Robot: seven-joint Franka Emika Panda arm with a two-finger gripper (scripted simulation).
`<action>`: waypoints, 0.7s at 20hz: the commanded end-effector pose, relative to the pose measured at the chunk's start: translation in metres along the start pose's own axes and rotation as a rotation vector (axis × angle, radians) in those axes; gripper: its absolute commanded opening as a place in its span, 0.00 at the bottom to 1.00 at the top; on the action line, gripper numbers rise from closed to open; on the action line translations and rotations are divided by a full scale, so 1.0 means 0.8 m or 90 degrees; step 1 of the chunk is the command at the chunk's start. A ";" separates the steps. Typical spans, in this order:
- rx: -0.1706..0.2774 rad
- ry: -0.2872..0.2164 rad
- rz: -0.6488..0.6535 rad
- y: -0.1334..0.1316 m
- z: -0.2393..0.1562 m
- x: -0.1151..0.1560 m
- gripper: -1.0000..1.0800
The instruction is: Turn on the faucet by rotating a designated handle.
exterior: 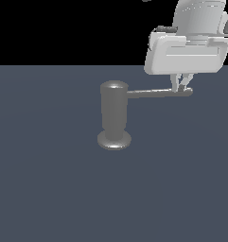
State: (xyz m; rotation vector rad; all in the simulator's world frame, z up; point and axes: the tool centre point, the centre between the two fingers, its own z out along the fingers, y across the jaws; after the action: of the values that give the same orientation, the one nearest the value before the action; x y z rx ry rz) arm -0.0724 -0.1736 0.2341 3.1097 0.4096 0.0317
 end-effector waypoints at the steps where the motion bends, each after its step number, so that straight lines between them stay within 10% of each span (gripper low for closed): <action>1: 0.000 -0.003 -0.005 0.003 0.005 0.011 0.00; 14: 0.002 -0.007 0.001 0.036 0.010 0.047 0.00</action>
State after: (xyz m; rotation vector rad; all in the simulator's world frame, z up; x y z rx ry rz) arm -0.0307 -0.1855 0.2342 3.1107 0.4186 0.0307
